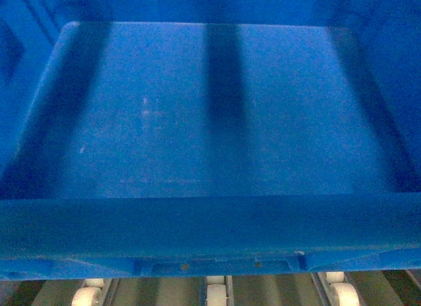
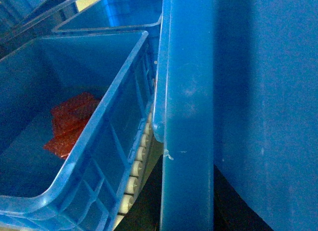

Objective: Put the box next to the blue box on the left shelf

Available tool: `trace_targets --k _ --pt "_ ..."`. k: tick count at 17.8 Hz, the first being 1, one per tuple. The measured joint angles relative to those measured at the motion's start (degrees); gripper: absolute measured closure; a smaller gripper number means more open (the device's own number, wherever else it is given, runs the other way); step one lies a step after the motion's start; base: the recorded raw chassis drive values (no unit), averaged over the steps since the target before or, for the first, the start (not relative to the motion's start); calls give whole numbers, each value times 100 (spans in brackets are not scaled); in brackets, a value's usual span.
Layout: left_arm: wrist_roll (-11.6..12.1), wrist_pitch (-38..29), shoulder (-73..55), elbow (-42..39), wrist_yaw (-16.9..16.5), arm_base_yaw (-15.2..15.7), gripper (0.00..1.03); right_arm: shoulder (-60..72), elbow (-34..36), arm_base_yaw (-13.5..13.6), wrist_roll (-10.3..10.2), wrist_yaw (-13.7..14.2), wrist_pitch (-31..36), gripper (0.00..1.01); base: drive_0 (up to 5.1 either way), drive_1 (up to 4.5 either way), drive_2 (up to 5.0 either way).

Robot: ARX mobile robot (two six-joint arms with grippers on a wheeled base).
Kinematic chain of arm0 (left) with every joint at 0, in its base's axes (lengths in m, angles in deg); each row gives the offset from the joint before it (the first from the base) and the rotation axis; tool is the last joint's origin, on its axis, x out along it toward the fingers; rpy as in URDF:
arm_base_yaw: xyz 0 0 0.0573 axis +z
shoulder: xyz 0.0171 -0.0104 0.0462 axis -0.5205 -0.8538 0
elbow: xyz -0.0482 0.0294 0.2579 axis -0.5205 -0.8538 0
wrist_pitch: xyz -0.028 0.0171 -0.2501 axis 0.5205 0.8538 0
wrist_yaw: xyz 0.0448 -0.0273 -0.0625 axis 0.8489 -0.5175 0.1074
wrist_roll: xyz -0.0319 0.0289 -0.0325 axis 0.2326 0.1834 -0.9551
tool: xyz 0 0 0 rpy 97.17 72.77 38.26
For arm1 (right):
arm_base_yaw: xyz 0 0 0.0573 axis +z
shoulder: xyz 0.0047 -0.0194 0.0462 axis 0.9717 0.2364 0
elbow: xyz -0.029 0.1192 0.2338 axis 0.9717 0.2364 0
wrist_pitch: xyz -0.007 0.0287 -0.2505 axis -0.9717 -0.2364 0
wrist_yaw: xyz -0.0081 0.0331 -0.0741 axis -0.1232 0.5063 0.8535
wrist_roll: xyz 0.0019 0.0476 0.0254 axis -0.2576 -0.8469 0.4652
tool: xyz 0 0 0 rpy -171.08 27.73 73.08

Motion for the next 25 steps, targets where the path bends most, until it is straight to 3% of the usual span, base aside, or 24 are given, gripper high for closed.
trace_targets --k 9,10,11,12,13,14,16,17,19,20,21,22,25 --pt "-2 0 0 0 0 0 92 0 0 0 0 0 0 84 0 0 0" --pt "278 -527 -59 -153 216 -61 92 2 0 0 -24 0 2 84 0 0 0" --pt "597 -1499 -116 -555 636 -232 92 7 17 0 11 133 225 84 0 0 0" --pt "713 -2144 -175 -752 1008 -326 91 11 275 61 551 514 1182 83 0 0 0" --pt "1023 -2660 -225 -763 1239 -328 88 22 588 284 833 1036 2065 82 0 0 0" --pt "1307 -2813 -138 -732 1364 -339 87 61 625 352 979 1259 2516 81 0 0 0" --pt "1362 -2726 -85 -710 1401 -330 87 70 610 417 1045 1320 2487 81 0 0 0" --pt "1318 -2549 -87 -686 1401 -326 87 92 601 417 953 1272 2323 81 0 0 0" --pt "922 -1353 -61 -385 1244 -170 87 199 306 411 358 986 1143 81 0 0 0" --pt "739 -964 -59 -273 1172 -103 87 227 236 409 240 896 935 81 0 0 0" --pt "417 -197 -70 -35 916 68 87 319 -13 369 -133 619 238 81 0 0 0" --pt "-120 706 -79 155 538 348 87 396 -186 195 -358 133 -280 81 0 0 0" --pt "-549 1196 -431 334 -181 750 87 745 -549 -98 -422 -378 -772 83 0 0 0"
